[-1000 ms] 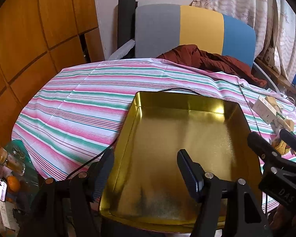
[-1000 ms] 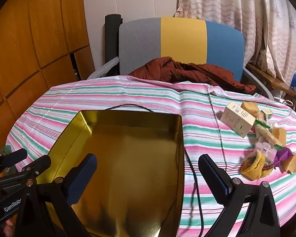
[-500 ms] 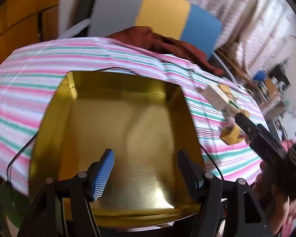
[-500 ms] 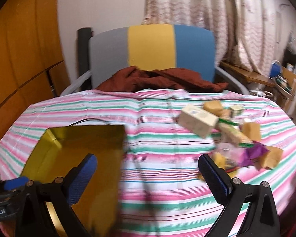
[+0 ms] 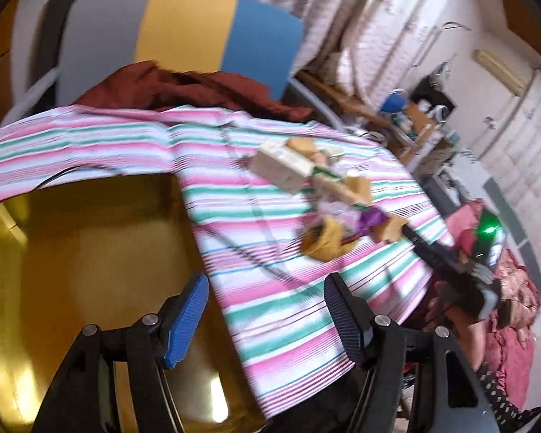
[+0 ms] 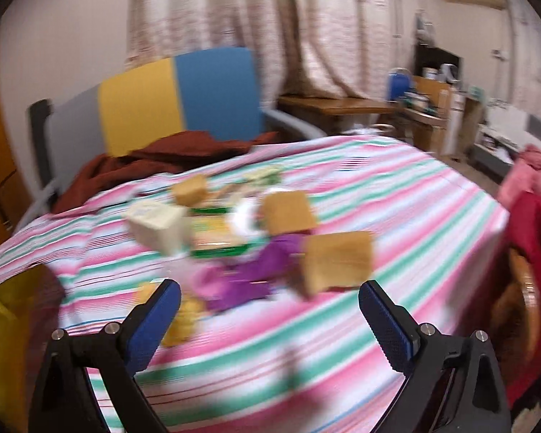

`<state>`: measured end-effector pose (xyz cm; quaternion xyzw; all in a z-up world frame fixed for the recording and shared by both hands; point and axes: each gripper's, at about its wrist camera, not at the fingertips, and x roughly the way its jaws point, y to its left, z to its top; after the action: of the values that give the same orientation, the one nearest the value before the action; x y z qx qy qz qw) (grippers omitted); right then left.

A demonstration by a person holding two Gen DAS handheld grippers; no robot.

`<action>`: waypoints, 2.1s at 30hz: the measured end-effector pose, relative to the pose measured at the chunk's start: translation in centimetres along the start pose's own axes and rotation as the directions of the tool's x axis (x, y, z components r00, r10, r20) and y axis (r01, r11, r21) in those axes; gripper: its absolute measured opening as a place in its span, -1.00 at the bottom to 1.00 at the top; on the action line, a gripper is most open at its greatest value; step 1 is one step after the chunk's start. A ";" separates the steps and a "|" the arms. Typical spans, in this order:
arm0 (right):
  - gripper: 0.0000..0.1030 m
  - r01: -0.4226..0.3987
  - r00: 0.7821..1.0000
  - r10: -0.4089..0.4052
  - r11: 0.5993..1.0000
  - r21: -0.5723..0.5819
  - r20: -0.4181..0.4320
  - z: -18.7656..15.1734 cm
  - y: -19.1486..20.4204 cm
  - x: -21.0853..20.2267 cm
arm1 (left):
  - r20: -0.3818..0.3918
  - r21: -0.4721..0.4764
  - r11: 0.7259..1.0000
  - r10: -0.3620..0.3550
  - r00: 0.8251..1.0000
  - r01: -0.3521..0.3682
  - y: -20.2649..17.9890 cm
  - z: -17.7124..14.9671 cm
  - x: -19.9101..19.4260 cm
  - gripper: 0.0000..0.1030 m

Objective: Organize objects
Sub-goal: 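Move both grippers from the gold tray toward the cluster of items, then grasp the yellow knit glove with the left gripper while the right gripper approaches the pink cup, then close the right gripper on the pink clear plastic cup and lift it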

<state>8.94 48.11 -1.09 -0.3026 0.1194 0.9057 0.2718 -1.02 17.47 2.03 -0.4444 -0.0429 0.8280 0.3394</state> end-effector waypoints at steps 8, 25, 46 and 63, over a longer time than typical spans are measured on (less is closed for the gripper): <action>0.87 -0.092 0.993 0.097 0.992 0.086 -0.066 -0.7 -1.5 2.2 | 0.011 0.083 0.993 -0.086 0.996 0.085 -4.6 2.4 4.7 0.62; 0.89 -0.044 0.994 0.059 0.988 0.147 -0.094 -2.1 -4.5 1.9 | -0.198 0.291 0.955 0.011 0.980 0.049 -9.9 1.9 19.9 0.24; 0.56 -0.318 0.940 0.322 0.947 0.057 -0.111 0.1 3.4 2.9 | -0.164 0.288 0.957 0.010 0.986 0.038 -7.0 -0.8 13.0 -0.36; -0.16 -0.480 0.809 0.495 0.868 0.129 -0.317 -2.2 8.8 5.2 | -0.167 0.235 0.968 -0.047 0.985 0.086 -5.9 -2.6 11.1 -0.37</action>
<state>1.54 42.18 -5.60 -0.4074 0.2572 0.8762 0.0122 -0.09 28.05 -5.22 -0.4633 0.0704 0.7766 0.4210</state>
